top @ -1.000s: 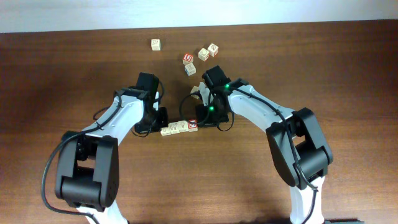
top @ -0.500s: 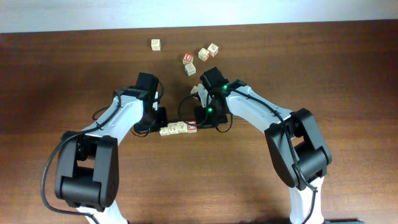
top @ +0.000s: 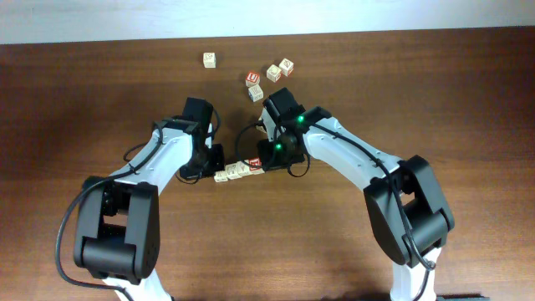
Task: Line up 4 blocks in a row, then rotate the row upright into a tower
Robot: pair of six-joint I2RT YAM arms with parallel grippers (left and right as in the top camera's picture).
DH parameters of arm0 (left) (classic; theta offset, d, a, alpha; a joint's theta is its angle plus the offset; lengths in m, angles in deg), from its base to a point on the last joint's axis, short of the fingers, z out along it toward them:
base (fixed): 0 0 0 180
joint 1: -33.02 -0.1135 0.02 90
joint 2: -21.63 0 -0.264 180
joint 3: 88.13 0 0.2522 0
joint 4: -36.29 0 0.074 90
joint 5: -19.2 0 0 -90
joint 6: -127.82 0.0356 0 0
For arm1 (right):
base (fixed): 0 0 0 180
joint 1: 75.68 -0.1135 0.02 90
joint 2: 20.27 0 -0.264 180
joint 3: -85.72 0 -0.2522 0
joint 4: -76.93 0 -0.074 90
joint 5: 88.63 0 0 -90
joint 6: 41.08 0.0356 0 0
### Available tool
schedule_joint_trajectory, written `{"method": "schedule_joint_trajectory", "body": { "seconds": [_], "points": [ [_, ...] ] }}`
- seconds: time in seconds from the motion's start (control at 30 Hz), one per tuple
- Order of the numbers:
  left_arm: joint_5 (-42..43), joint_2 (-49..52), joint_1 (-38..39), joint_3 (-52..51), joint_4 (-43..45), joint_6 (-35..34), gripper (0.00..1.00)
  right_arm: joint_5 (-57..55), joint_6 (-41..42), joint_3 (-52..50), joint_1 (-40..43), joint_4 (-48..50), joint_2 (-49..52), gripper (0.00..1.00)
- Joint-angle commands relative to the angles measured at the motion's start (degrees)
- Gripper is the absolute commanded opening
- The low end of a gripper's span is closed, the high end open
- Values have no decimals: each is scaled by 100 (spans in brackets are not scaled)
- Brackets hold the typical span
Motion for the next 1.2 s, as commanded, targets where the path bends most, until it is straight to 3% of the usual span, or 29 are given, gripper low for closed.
{"method": "schedule_joint_trajectory", "body": {
  "seconds": [0.0,0.5,0.97,1.1,1.17],
  "points": [
    [778,66,153,57,98,-39,0,719,44,142,-455,131,-201,4],
    [778,66,153,57,103,-39,0,437,452,-26,-485,125,232,4],
    [778,63,120,59,160,11,0,459,299,-52,-323,22,286,4],
    [776,63,-92,133,4,299,9,752,168,-52,-37,-33,284,5],
    [702,63,-195,168,-57,402,11,828,96,-48,94,-79,271,10]
  ]
}}
